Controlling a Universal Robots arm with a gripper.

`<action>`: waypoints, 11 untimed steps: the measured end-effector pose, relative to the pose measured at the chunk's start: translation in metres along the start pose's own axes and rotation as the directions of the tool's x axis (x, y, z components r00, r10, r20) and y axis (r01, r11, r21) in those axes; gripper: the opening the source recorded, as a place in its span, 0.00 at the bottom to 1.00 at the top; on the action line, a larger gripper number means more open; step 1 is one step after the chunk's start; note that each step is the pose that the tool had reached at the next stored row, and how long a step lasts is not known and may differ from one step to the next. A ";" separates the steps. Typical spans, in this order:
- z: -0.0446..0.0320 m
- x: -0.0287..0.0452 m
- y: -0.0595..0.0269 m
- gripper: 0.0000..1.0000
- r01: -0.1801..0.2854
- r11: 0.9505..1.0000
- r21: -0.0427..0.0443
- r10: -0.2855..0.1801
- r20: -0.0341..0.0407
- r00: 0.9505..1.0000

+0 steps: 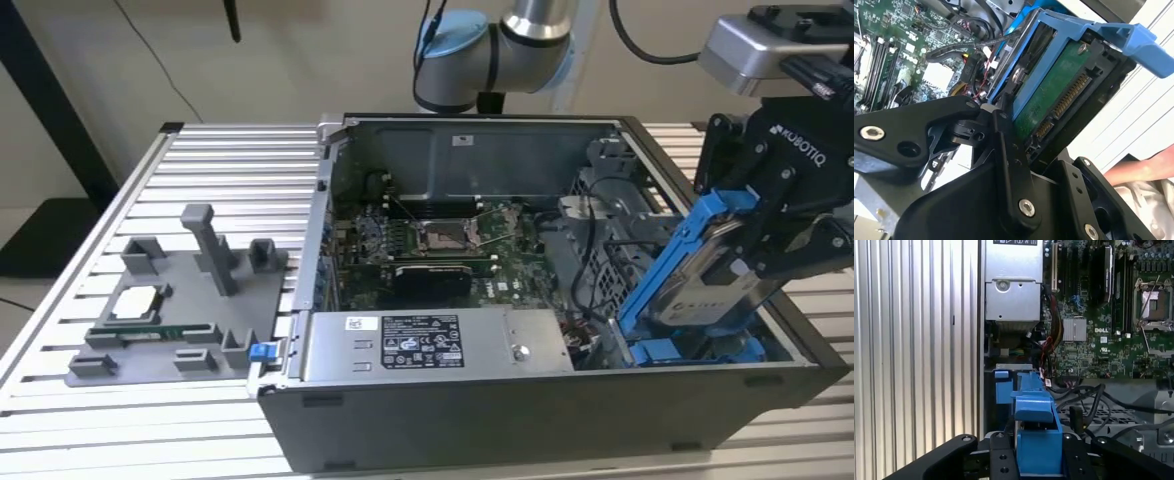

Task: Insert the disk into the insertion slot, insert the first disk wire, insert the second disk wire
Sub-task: 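Insert the disk into the insertion slot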

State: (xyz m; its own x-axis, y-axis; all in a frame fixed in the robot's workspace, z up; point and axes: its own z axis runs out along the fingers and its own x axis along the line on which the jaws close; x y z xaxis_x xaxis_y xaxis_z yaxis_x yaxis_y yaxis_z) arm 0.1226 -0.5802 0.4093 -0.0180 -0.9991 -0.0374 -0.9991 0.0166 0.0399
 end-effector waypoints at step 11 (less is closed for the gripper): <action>0.0173 0.0007 -0.0006 0.00 0.000 1.000 0.000 0.000 0.000 1.000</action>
State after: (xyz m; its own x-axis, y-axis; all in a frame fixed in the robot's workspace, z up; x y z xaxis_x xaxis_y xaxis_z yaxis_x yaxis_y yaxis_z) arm 0.1225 -0.5802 0.3920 -0.0181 -0.9991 -0.0373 -0.9991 0.0166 0.0400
